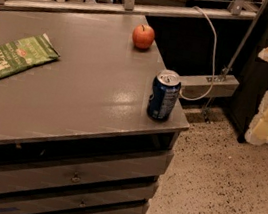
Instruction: Knock pepsi can over
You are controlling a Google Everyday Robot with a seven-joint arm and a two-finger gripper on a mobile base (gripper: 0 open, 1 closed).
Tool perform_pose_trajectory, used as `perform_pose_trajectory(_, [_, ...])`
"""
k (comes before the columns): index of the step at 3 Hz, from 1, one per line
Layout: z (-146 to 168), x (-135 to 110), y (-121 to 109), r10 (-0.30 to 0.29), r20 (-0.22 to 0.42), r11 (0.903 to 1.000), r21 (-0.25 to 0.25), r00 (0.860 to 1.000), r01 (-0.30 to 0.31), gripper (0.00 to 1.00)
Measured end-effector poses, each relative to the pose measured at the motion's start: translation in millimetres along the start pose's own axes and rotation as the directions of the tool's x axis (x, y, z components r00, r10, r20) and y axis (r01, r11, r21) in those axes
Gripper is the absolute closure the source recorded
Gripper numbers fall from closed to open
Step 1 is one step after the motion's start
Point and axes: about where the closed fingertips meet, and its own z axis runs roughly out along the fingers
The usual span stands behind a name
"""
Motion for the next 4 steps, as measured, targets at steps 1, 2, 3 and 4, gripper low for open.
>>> perform_pose_trajectory(1, [0.0,0.0,0.0,0.000,0.000,1.0000,0.000,1.000,0.000,0.00])
perform_pose_trajectory(2, [4.4,-1.8,-2.2,0.003,0.032,1.0000,0.005,0.999,-0.003,0.00])
perform_pose_trajectory(3, [32.0,-12.0,-8.3,-0.023,0.137,0.9997,-0.002,0.990,0.024,0.00])
perform_pose_trajectory(4, [74.5,-33.0,-21.6,-0.031,0.310,0.9989,-0.025,0.950,0.041,0.00])
